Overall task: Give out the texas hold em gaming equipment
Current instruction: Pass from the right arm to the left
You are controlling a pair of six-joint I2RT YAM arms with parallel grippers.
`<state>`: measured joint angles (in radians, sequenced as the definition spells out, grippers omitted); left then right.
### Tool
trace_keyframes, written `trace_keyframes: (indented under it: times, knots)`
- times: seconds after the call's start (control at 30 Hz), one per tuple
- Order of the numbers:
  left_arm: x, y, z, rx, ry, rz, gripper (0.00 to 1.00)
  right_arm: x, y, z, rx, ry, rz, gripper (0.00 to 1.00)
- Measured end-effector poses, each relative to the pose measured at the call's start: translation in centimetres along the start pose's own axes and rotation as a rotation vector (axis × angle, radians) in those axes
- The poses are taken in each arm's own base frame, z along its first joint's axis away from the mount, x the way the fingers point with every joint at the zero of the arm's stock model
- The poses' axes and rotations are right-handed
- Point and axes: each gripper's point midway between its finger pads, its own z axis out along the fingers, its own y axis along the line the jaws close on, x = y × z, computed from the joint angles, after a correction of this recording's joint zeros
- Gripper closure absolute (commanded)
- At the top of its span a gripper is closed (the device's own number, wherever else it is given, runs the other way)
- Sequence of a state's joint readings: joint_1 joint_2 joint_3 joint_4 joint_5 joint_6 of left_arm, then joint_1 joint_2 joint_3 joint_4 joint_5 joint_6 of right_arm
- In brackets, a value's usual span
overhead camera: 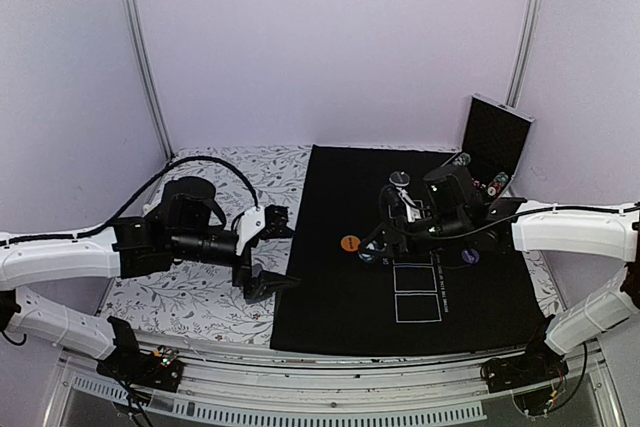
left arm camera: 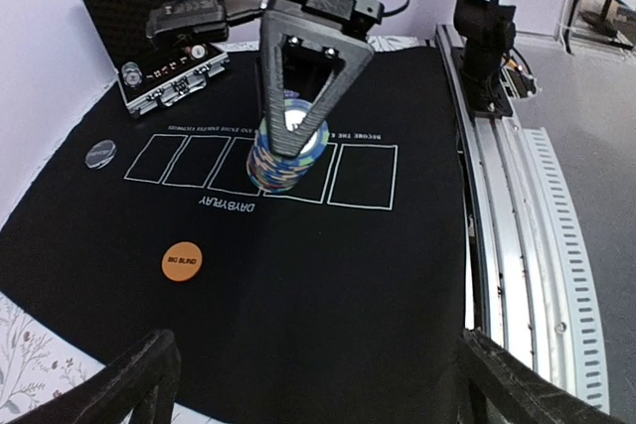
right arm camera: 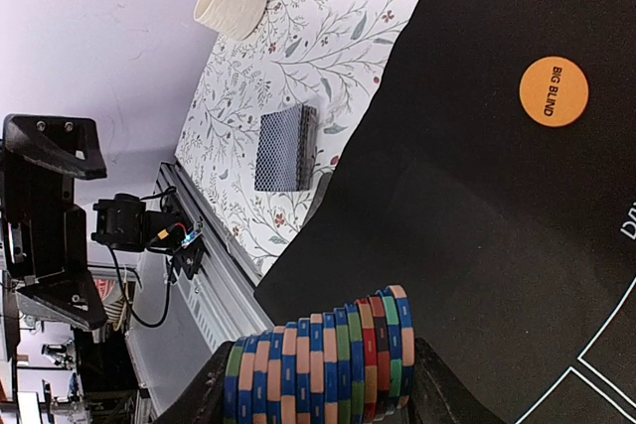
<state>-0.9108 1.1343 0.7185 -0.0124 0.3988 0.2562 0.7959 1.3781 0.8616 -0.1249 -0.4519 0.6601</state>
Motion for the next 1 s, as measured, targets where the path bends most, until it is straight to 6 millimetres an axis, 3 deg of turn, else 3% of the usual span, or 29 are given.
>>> trace_keyframes:
  times: [0.23, 0.5, 0.77, 1.0]
  knots:
    - [0.6, -2.4, 1.0, 0.040, 0.060, 0.059, 0.02, 1.3, -0.1, -0.4, -0.009, 0.002, 0.024, 0.98]
    - [-0.9, -4.1, 1.0, 0.052, 0.050, 0.030, 0.02, 1.9, -0.7, -1.4, 0.017, -0.017, 0.027, 0.98]
    - [-1.8, -4.0, 0.8, 0.017, -0.009, -0.094, 0.02, 3.1, -3.2, -3.7, 0.103, -0.051, 0.039, 0.98]
    - [-2.1, -3.1, 0.8, -0.039, -0.024, -0.168, 0.02, 2.9, -7.4, -5.2, 0.166, -0.056, 0.100, 0.98]
